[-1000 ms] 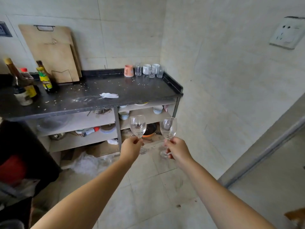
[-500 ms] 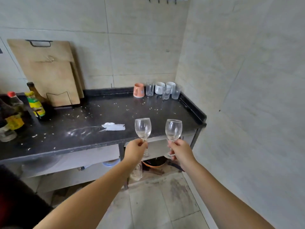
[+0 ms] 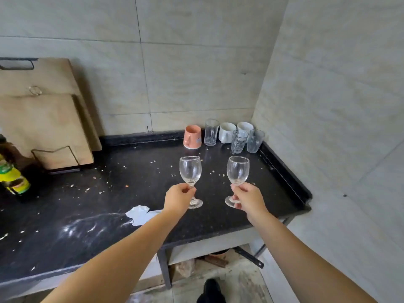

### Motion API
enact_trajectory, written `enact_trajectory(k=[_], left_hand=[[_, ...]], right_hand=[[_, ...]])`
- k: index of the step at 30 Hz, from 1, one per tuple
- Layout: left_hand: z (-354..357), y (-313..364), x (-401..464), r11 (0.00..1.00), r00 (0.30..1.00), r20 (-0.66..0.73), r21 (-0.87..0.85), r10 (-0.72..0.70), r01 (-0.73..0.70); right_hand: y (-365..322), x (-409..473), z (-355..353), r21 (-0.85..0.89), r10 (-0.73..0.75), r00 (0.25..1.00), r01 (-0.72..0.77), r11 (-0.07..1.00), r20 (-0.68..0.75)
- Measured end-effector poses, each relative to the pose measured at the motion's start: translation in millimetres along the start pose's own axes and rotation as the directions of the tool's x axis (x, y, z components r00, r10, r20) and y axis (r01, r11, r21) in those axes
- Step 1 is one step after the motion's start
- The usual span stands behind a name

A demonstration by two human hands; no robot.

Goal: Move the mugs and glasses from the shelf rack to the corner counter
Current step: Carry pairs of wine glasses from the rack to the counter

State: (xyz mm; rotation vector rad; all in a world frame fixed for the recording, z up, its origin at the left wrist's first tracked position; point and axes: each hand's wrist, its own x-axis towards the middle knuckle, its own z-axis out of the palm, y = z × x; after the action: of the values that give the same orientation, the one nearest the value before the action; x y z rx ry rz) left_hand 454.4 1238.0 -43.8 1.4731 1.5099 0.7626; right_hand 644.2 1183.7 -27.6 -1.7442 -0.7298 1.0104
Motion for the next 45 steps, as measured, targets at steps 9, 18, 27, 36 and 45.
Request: enact_trajectory(k=[9, 18, 27, 36, 45], left_hand=[[55, 19, 169, 0.986, 0.986, -0.055, -0.064, -0.156, 0.152], [102, 9, 289, 0.963, 0.963, -0.123, -0.161, -0.238, 0.217], [126, -22, 343, 0.951, 0.957, -0.115, -0.197, -0.265, 0.239], [134, -32, 345, 0.945, 0.968, -0.061, -0.239, -0.243, 0.222], [137, -38, 350, 0.962, 0.976, -0.04, -0.179, -0.214, 0.204]], right_hand=[[-24, 199, 27, -0.059, 0.055, 0.994, -0.05, 0.997, 0.095], [-5, 334, 67, -0.018, 0.105, 0.977, -0.104, 0.994, 0.188], [13, 382, 99, 0.069, 0.133, 0.98, -0.144, 0.987, 0.15], [29, 392, 106, 0.052, 0.143, 0.98, -0.151, 0.987, 0.136], [30, 394, 110, 0.023, 0.157, 0.978, -0.162, 0.987, 0.135]])
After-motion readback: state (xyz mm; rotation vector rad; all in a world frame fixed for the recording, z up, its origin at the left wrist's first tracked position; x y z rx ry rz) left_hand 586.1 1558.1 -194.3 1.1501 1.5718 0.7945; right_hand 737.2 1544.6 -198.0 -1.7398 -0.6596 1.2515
